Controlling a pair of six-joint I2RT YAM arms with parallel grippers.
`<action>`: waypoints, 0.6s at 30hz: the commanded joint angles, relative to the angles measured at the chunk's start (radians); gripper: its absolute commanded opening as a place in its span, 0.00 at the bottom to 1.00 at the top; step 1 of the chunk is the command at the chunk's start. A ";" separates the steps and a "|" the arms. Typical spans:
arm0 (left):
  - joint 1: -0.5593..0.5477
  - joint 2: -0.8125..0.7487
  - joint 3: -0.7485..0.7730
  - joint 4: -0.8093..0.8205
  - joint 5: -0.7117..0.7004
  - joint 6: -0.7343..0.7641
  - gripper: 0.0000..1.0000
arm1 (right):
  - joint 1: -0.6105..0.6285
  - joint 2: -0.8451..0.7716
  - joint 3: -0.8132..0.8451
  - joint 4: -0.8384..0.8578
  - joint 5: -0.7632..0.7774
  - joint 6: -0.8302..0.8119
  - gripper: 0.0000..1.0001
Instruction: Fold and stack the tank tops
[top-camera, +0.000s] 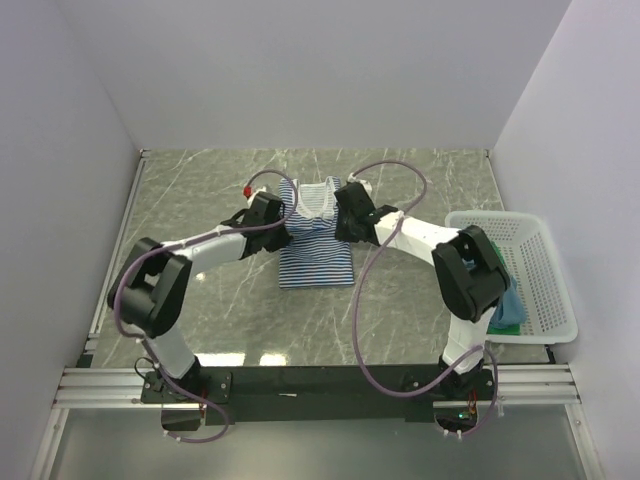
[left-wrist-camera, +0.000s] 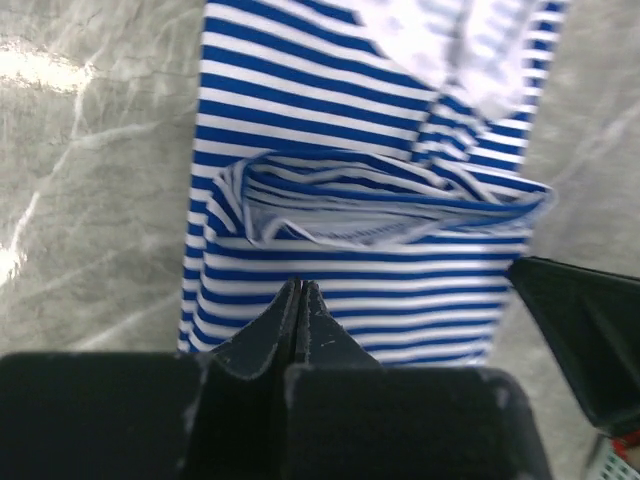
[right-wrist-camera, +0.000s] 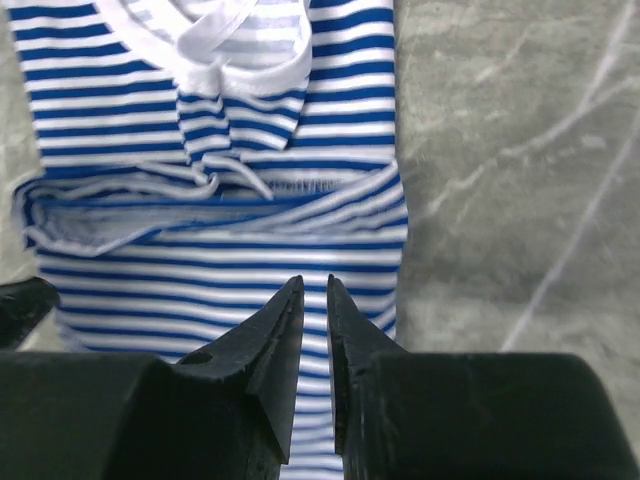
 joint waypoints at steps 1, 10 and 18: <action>0.008 0.055 0.078 -0.011 -0.004 0.017 0.01 | -0.025 0.042 0.086 0.000 -0.007 -0.019 0.22; 0.074 0.197 0.240 -0.055 -0.018 0.065 0.04 | -0.083 0.185 0.212 -0.021 -0.067 -0.022 0.22; 0.117 0.306 0.351 -0.091 -0.009 0.097 0.04 | -0.116 0.255 0.244 -0.031 -0.087 -0.030 0.20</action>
